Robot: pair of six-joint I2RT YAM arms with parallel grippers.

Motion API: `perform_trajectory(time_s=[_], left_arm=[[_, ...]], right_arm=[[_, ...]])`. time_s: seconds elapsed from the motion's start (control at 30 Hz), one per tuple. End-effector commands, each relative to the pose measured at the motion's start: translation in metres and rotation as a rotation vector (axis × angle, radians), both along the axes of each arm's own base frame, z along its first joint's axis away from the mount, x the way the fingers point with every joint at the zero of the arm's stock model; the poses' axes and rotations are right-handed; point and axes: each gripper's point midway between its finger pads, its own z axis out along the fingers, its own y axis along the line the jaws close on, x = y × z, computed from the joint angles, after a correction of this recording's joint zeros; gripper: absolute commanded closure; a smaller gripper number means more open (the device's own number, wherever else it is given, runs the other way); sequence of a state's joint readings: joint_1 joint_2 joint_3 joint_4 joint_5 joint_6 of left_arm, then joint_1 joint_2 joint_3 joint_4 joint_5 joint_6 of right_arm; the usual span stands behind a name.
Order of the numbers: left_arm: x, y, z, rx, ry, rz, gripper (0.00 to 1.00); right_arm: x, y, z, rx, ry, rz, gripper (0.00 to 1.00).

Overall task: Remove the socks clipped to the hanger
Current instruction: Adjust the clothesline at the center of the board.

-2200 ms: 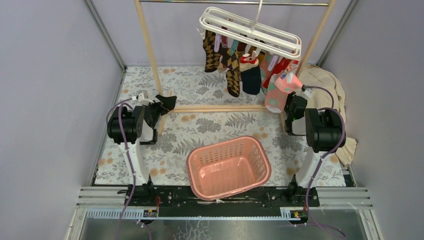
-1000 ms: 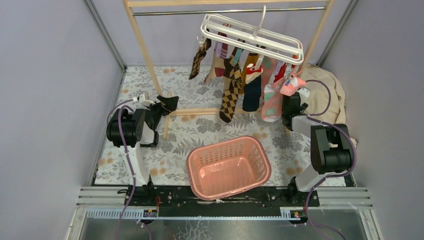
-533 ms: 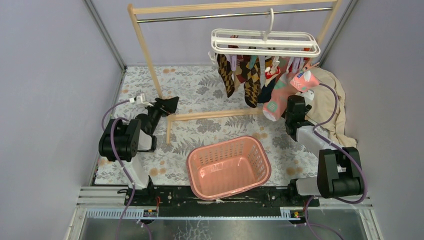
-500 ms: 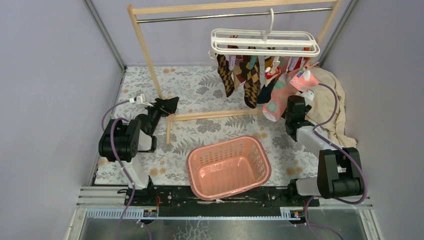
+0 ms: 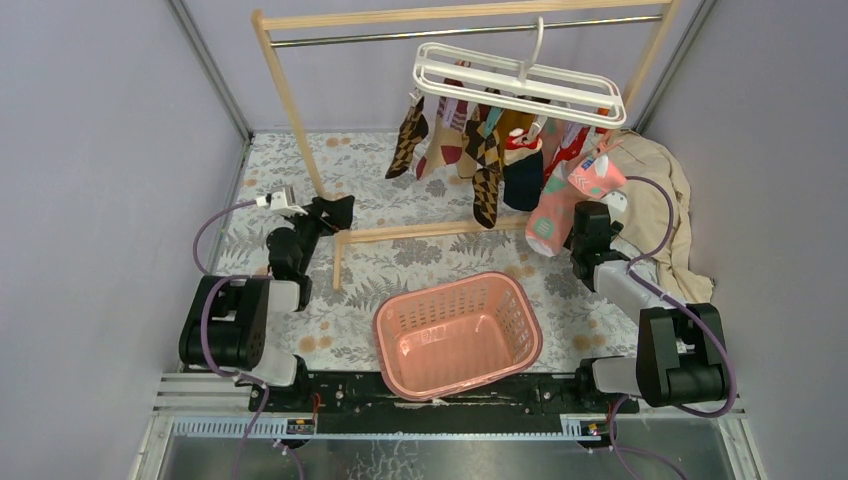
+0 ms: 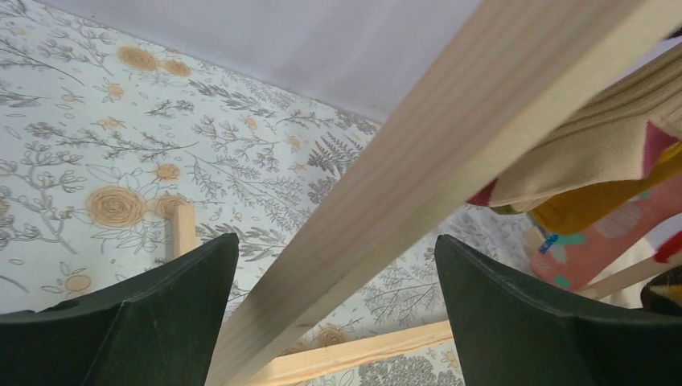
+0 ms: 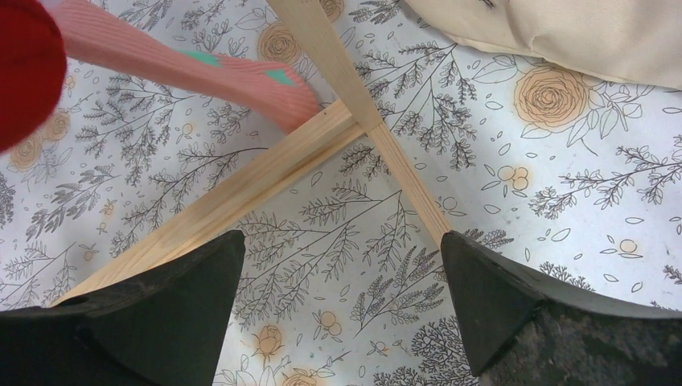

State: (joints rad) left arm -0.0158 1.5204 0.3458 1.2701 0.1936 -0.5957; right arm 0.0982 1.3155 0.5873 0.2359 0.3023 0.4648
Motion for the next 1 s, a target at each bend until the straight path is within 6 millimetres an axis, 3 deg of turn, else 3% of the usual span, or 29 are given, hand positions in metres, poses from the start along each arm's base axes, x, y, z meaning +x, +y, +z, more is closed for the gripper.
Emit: perform_trajectory(time_s=[0.0,0.2,0.53,0.7,0.83,0.97], left_arm=[[0.001,0.017,-0.011,0.127,0.077,0.109,0.01],[-0.011,0.017,-0.003,0.213,0.097,0.173,0.01],[-0.043,0.021,0.023,0.213,0.052,0.193,0.01],[-0.059,0.022,0.031,0.197,0.033,0.194,0.01],[-0.065,0.016,0.031,0.181,0.036,0.159,0.01],[-0.073,0.007,0.033,0.168,0.024,0.118,0.01]], right_arm=[[0.001,0.001,0.010,0.003,-0.041,-0.004,0.00],[-0.009,-0.001,0.011,-0.002,-0.036,-0.012,0.00],[-0.042,-0.007,0.025,0.012,-0.062,-0.041,0.00],[-0.055,-0.013,0.020,0.008,-0.043,-0.079,0.00],[-0.061,-0.022,0.008,0.000,0.007,-0.146,0.00],[-0.089,-0.054,-0.004,-0.042,0.090,-0.389,0.00]])
